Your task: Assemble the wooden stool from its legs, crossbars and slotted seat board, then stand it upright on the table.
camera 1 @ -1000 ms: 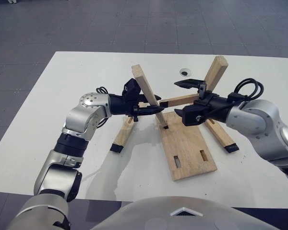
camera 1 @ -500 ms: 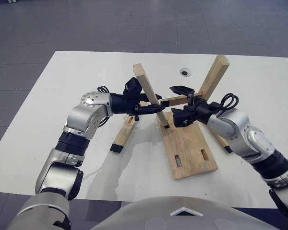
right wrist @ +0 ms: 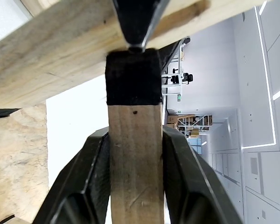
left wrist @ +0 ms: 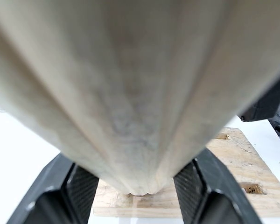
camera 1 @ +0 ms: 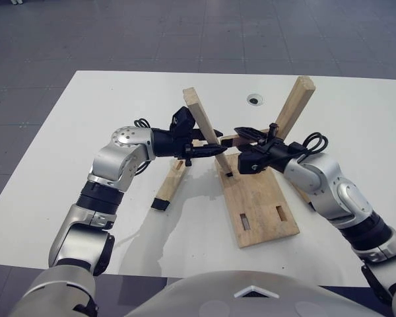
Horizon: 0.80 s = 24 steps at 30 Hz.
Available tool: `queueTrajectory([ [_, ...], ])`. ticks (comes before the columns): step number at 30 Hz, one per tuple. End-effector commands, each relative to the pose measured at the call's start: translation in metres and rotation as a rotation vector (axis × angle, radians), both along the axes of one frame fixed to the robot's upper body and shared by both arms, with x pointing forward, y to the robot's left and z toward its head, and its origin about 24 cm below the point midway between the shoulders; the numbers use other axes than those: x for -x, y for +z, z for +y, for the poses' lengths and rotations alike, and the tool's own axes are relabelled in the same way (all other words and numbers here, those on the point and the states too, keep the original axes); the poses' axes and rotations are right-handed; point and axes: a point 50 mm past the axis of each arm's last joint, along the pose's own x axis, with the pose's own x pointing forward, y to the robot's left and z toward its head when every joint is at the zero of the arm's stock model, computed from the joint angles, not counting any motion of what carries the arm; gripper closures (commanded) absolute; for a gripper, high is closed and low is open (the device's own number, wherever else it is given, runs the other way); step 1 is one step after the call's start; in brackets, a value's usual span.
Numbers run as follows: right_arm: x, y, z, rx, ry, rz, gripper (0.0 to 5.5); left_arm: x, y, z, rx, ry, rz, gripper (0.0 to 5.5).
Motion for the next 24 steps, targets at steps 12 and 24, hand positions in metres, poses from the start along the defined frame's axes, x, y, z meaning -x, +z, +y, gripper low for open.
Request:
queueTrajectory([
  [12, -0.003, 0.004, -0.002, -0.006, -0.006, -0.014, 4.16, 0.022, -0.062, 0.018, -0.235, 0.099, 0.192, 3.44],
  [24, -0.005, 0.006, -0.002, -0.010, -0.010, -0.016, 4.16, 0.022, -0.050, 0.020, -0.181, 0.117, 0.153, 3.44],
])
